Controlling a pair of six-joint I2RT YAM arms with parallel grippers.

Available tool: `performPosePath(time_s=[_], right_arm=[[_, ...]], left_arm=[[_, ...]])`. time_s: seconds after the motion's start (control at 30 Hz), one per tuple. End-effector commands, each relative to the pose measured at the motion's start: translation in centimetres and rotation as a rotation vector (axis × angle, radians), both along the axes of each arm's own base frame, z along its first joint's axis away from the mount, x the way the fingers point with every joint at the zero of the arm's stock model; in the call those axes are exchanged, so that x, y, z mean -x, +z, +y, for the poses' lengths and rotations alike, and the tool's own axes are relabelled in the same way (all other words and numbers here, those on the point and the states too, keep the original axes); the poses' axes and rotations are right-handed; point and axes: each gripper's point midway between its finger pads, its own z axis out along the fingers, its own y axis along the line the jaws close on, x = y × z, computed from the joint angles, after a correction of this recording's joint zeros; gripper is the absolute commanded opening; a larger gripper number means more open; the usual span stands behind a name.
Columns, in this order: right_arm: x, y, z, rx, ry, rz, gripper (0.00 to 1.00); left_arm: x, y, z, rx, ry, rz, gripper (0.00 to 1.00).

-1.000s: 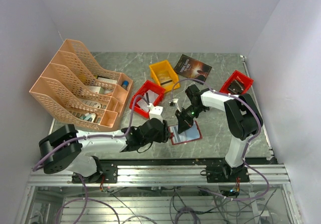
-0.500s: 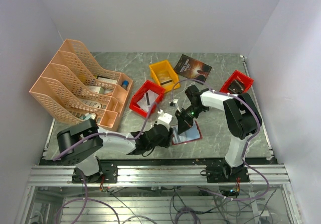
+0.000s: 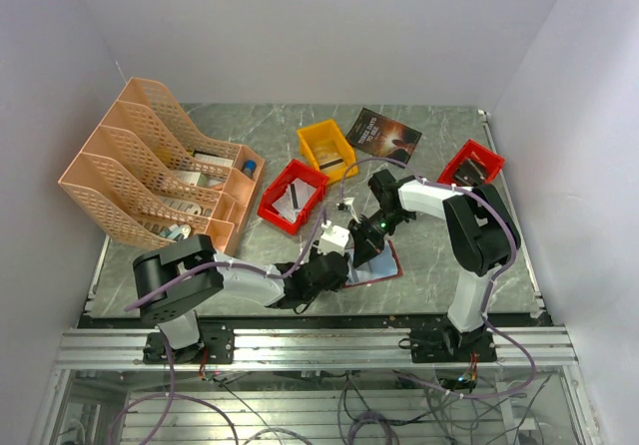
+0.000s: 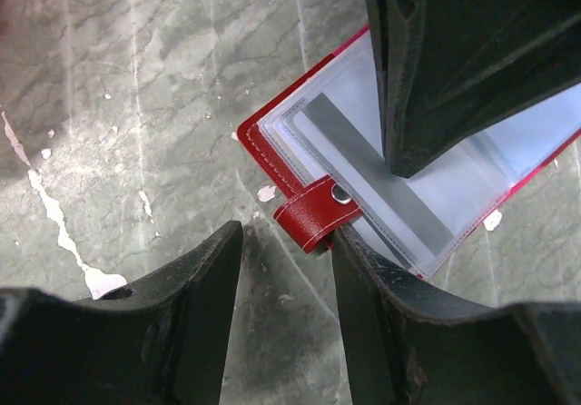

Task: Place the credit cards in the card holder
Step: Adjust the card holder at the center of the board.

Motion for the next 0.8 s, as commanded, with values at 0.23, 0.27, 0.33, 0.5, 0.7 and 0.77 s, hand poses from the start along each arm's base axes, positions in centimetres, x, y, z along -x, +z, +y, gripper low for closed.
performPosePath(time_s=[0.23,0.27,0.33,0.5,0.7,0.77], right_arm=[[-0.2,-1.1,-0.4,0.035,0.010,-0.007,0.05],[-0.2,-1.0,-0.3,0.032,0.012,-0.009,0.05],[-0.2,-0.8,-0.3,0.025,0.012,-0.012,0.06],[-0.1,-0.1,0.0,-0.008,0.021,-0.016,0.07],[0.0,0.5,0.2,-0.035,0.029,-0.020,0.08],[0.0,0.5,0.2,-0.037,0.030,-0.017,0.08]], left_arm=[[-0.7,2.7,1.0,0.264,0.246,0.026,0.52],[-0.7,2.7,1.2,0.269,0.252,0.026,0.52],[-0.7,2.8,1.4,0.278,0.262,0.026,0.52],[-0.4,3.4,1.1,0.285,0.213,0.015,0.52],[0.7,5.6,-0.4,0.232,-0.007,-0.032,0.58],[1.3,6.2,-0.9,0.215,-0.094,-0.030,0.68]])
